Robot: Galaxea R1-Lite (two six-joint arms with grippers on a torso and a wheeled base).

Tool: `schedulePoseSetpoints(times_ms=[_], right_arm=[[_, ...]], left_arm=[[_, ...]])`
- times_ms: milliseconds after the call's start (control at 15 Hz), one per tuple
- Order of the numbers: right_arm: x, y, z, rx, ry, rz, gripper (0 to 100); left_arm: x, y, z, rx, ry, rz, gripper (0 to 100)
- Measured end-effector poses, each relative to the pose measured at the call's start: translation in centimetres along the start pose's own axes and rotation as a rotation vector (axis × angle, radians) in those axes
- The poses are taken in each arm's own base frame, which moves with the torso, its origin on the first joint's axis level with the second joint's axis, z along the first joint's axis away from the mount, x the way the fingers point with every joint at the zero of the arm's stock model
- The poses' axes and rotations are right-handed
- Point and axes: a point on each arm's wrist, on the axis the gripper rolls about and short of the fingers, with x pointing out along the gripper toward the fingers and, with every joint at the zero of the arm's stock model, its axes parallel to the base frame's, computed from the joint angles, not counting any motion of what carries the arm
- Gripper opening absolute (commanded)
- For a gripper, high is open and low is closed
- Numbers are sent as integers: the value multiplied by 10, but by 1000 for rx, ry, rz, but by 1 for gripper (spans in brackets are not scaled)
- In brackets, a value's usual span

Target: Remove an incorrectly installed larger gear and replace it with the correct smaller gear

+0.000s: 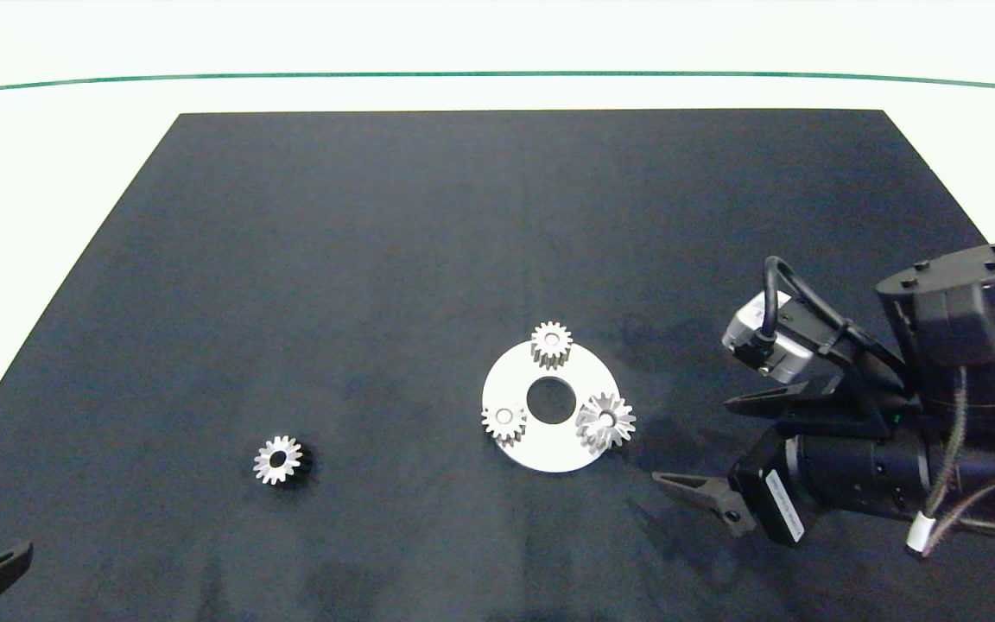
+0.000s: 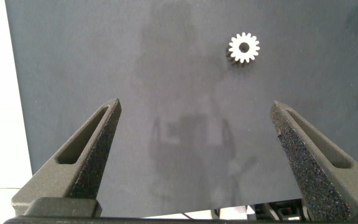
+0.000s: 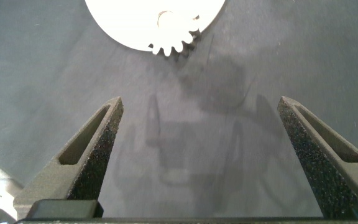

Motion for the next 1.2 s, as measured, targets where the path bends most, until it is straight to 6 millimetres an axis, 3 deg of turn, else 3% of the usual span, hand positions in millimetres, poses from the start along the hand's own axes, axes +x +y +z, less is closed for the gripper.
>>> schedulePoseSetpoints(times_ms=[533, 1200], right_arm=[[46, 9, 18, -48, 15, -40, 100], [74, 30, 31, -123, 14, -56, 99]], left_arm=[[2, 0, 1, 2, 10, -3, 100], [2, 0, 2, 3, 6, -4, 100]])
